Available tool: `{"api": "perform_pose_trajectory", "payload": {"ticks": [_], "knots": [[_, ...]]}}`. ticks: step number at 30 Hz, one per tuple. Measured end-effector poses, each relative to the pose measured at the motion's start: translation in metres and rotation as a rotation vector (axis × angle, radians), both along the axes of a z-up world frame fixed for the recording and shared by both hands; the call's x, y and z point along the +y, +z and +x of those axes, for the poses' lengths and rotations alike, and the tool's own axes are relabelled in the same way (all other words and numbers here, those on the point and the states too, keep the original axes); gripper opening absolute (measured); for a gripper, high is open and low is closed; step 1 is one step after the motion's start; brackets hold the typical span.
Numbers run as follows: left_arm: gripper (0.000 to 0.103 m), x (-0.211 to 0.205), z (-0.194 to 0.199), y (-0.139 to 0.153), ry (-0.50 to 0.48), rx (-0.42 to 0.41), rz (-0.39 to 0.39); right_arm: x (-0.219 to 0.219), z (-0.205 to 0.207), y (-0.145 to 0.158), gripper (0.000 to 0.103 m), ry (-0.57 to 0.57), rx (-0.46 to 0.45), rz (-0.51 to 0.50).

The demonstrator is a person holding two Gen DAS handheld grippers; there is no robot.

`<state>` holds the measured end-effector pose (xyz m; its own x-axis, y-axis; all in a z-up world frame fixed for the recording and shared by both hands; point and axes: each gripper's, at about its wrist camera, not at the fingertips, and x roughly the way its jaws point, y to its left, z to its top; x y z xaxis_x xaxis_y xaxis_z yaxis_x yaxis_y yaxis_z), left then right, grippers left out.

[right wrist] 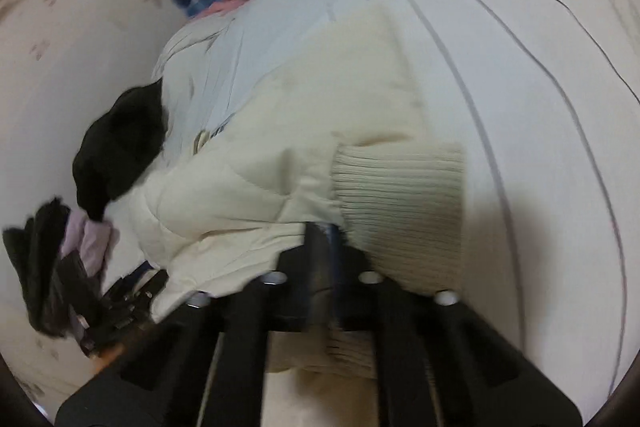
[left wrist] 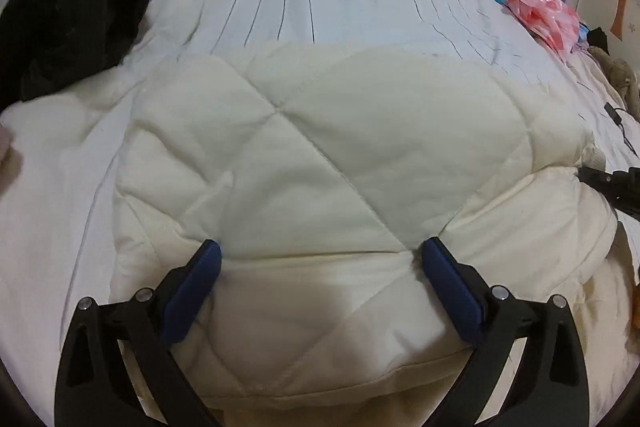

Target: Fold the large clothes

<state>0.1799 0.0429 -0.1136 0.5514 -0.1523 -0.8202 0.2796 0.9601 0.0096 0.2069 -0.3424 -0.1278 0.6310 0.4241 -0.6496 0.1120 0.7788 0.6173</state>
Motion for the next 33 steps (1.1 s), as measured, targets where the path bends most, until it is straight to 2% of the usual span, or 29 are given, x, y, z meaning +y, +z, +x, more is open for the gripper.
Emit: {"api": "perform_pose_trajectory", "payload": {"ticks": [1, 2, 3, 4, 5, 6, 8, 9, 10, 11, 12, 13, 14, 15, 17, 19, 20, 21, 22, 23, 24, 25, 27, 28, 30, 31, 33], "knots": [[0.096, -0.002, -0.003, 0.014, 0.02, -0.051, 0.02, 0.002, -0.002, 0.007, 0.007, -0.017, -0.012, -0.026], [0.096, -0.003, -0.007, 0.027, 0.021, -0.112, 0.005, 0.006, -0.005, 0.018, 0.012, -0.027, -0.045, -0.069], [0.096, -0.001, -0.012, 0.043, 0.014, -0.187, -0.036, 0.017, -0.01, 0.034, 0.025, -0.02, -0.106, -0.136], [0.096, 0.001, -0.015, 0.05, 0.014, -0.222, -0.059, 0.028, -0.011, 0.047, 0.037, 0.0, -0.155, -0.189], [0.096, 0.003, -0.013, 0.057, 0.025, -0.245, -0.076, 0.04, -0.011, 0.059, 0.069, 0.017, -0.199, -0.275], [0.096, 0.007, -0.007, 0.057, 0.038, -0.241, -0.083, 0.048, -0.007, 0.064, 0.087, 0.022, -0.212, -0.331], [0.096, 0.015, 0.012, 0.04, 0.081, -0.173, -0.087, 0.054, 0.006, 0.059, 0.088, 0.019, -0.202, -0.45], [0.096, 0.019, 0.023, 0.024, 0.115, -0.108, -0.082, 0.05, 0.023, 0.046, 0.088, 0.009, -0.134, -0.504], [0.096, 0.026, 0.039, -0.004, 0.124, 0.006, -0.089, 0.044, 0.035, 0.026, 0.09, 0.01, -0.063, -0.506], [0.096, 0.032, 0.039, -0.014, 0.113, 0.017, -0.098, 0.026, 0.048, 0.0, 0.091, 0.038, -0.001, -0.396], [0.096, 0.031, 0.038, -0.014, 0.103, -0.007, -0.1, 0.018, 0.053, -0.01, 0.091, 0.04, 0.004, -0.31], [0.096, 0.026, 0.037, -0.009, 0.104, -0.009, -0.066, 0.011, 0.053, -0.009, 0.091, 0.022, 0.008, -0.282], [0.096, 0.023, 0.037, -0.003, 0.107, -0.017, -0.048, 0.013, 0.053, -0.005, 0.09, 0.016, 0.015, -0.304], [0.096, 0.024, 0.035, 0.007, 0.112, -0.052, -0.065, 0.018, 0.051, 0.005, 0.09, -0.004, 0.005, -0.356], [0.096, 0.028, 0.027, 0.028, 0.099, -0.129, -0.172, 0.03, 0.041, 0.03, 0.09, -0.027, -0.105, -0.401], [0.096, 0.036, 0.028, 0.041, 0.117, -0.181, -0.218, 0.05, 0.035, 0.049, 0.091, -0.009, -0.211, -0.445], [0.096, 0.038, 0.033, 0.04, 0.13, -0.18, -0.22, 0.058, 0.037, 0.051, 0.093, 0.003, -0.217, -0.471], [0.096, 0.043, 0.042, 0.032, 0.15, -0.144, -0.219, 0.065, 0.045, 0.04, 0.096, 0.029, -0.182, -0.493], [0.096, 0.049, 0.054, 0.014, 0.181, -0.058, -0.216, 0.065, 0.056, 0.018, 0.096, 0.05, -0.099, -0.482], [0.096, 0.054, 0.062, -0.004, 0.185, 0.011, -0.229, 0.062, 0.062, -0.004, 0.097, 0.067, -0.04, -0.437], [0.096, 0.055, 0.064, -0.016, 0.163, 0.009, -0.234, 0.05, 0.061, -0.019, 0.097, 0.067, -0.066, -0.351], [0.096, 0.051, 0.059, -0.017, 0.157, -0.006, -0.211, 0.045, 0.06, -0.018, 0.096, 0.062, -0.071, -0.325], [0.096, 0.043, 0.06, -0.009, 0.152, 0.01, -0.156, 0.049, 0.061, -0.013, 0.096, 0.07, -0.043, -0.369], [0.096, 0.044, 0.057, -0.001, 0.153, 0.017, -0.161, 0.048, 0.059, -0.007, 0.096, 0.024, -0.031, -0.375], [0.096, 0.056, 0.043, 0.015, 0.168, 0.01, -0.238, 0.046, 0.045, 0.01, 0.096, -0.012, -0.028, -0.338], [0.096, 0.065, 0.038, 0.02, 0.176, 0.007, -0.259, 0.047, 0.031, 0.024, 0.096, -0.017, -0.063, -0.328], [0.096, 0.087, 0.022, 0.038, 0.202, -0.014, -0.284, 0.054, 0.004, 0.04, 0.096, -0.026, -0.101, -0.38]]}}
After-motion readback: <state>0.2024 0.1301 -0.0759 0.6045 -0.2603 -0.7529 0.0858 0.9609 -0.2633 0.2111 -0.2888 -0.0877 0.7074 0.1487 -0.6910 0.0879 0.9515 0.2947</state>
